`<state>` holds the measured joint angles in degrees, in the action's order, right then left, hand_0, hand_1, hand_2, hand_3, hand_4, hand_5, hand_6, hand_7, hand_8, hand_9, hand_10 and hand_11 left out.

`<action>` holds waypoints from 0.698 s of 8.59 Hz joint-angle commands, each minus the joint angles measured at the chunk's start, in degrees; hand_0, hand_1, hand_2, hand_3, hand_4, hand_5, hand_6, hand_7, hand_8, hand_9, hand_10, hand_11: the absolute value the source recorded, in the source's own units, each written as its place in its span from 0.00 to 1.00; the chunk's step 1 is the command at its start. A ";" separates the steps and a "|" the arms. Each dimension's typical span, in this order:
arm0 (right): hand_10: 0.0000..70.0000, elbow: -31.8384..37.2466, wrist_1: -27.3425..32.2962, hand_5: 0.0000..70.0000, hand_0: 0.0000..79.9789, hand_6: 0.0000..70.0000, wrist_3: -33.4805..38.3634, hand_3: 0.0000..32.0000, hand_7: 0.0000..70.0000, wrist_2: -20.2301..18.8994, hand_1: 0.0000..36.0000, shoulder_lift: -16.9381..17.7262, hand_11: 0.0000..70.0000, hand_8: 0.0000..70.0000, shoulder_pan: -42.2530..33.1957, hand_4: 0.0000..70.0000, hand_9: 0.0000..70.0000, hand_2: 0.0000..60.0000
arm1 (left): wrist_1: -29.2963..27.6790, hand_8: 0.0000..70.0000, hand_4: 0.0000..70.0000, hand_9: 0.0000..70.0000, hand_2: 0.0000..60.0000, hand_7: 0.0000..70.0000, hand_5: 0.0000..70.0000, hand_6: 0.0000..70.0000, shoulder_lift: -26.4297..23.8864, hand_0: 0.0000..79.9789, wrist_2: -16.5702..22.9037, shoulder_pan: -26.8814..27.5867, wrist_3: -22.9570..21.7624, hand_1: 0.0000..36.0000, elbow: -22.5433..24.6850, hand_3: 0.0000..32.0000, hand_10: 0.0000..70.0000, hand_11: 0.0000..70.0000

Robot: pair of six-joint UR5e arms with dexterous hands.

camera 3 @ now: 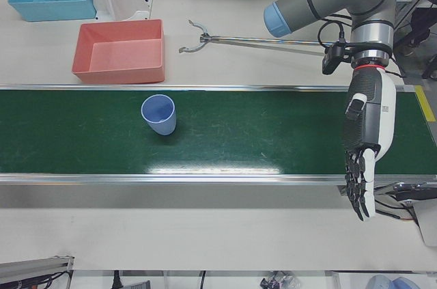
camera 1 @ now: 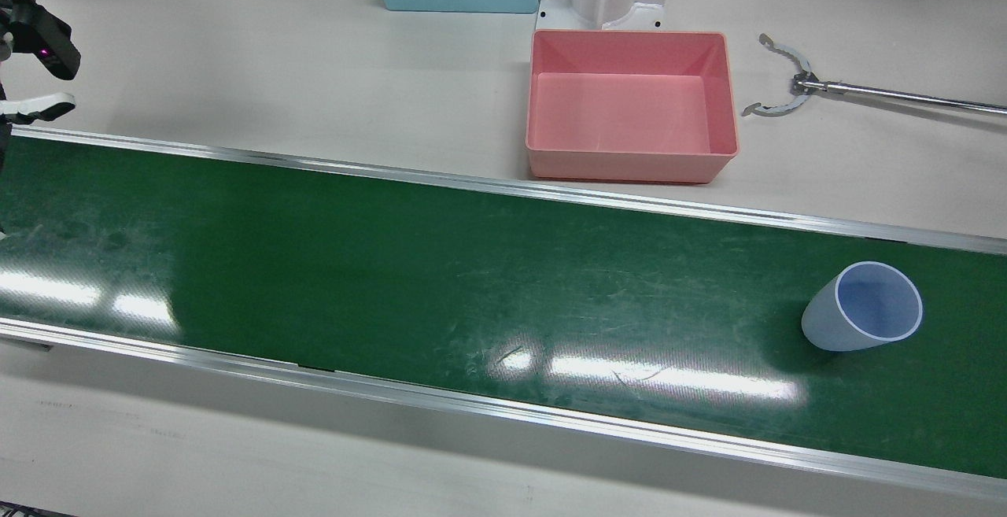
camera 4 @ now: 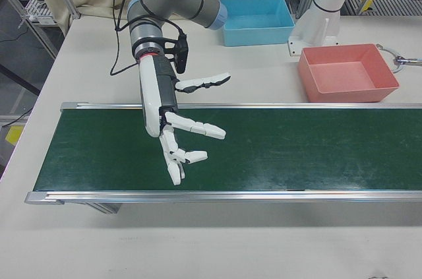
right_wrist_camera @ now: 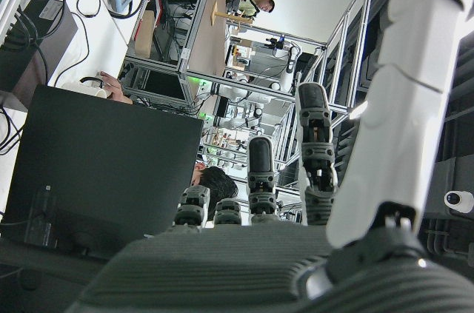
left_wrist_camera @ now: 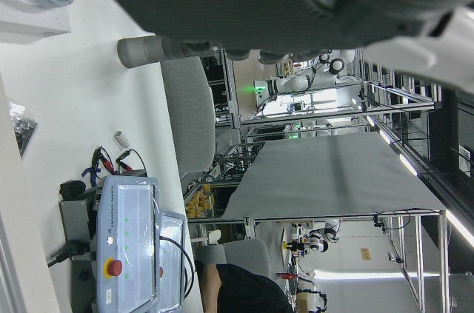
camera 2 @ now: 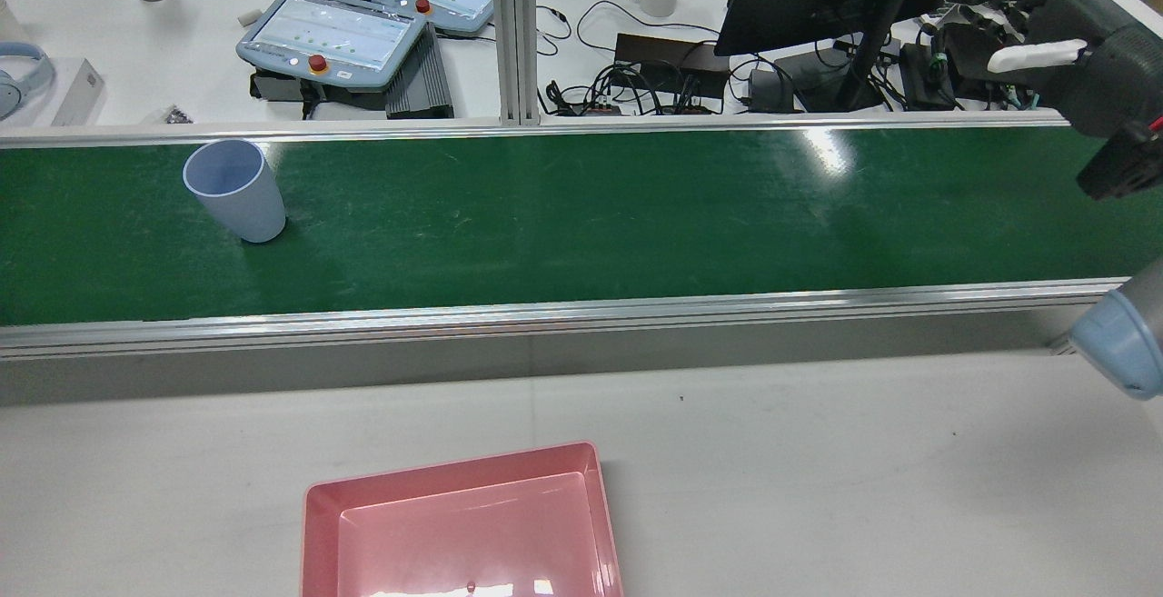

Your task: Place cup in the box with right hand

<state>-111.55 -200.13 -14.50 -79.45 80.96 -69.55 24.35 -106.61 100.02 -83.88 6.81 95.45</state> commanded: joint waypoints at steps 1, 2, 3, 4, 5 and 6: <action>0.09 0.02 0.00 0.08 0.70 0.14 0.00 0.00 0.64 0.00 0.35 -0.02 0.15 0.02 0.12 0.51 0.13 0.00 | 0.00 0.00 0.00 0.00 0.00 0.00 0.00 0.00 0.09 0.00 0.00 -0.05 0.05 0.00 0.00 0.00 0.00 0.00; 0.09 0.02 0.00 0.08 0.70 0.14 0.00 0.00 0.65 0.00 0.35 -0.02 0.16 0.02 0.12 0.51 0.13 0.00 | 0.00 0.00 0.00 0.00 0.00 0.00 0.00 0.00 0.00 0.00 0.00 -0.05 0.05 0.00 0.00 0.00 0.00 0.00; 0.09 0.02 0.00 0.08 0.70 0.14 0.00 0.00 0.64 0.00 0.35 -0.02 0.16 0.02 0.12 0.51 0.14 0.00 | 0.00 0.00 0.00 0.00 0.00 0.00 0.00 0.00 0.00 0.00 0.00 0.03 0.05 0.00 0.00 0.00 0.00 0.00; 0.09 -0.24 0.00 0.08 0.71 0.14 0.00 0.00 0.64 0.00 0.35 0.16 0.16 0.02 0.03 0.51 0.14 0.00 | 0.00 0.00 0.00 0.00 0.00 0.00 0.00 0.00 0.00 0.00 0.00 -0.05 0.05 0.00 0.00 0.00 0.00 0.00; 0.09 -0.16 0.00 0.08 0.71 0.14 0.00 0.00 0.64 0.00 0.35 0.16 0.16 0.02 0.11 0.51 0.13 0.00 | 0.00 0.00 0.00 0.00 0.00 0.00 0.00 0.00 0.00 0.00 0.00 -0.05 0.05 0.00 0.00 0.00 0.00 0.00; 0.09 0.02 0.00 0.08 0.70 0.14 0.00 0.00 0.62 0.00 0.35 0.07 0.16 0.01 0.12 0.50 0.13 0.00 | 0.00 0.00 0.00 0.00 0.00 0.00 0.00 0.00 0.00 0.00 0.00 -0.05 -0.04 0.00 0.00 0.00 0.00 0.00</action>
<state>-111.67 -200.13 -14.50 -79.45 81.06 -69.46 24.35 -106.61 100.02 -83.91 6.85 95.45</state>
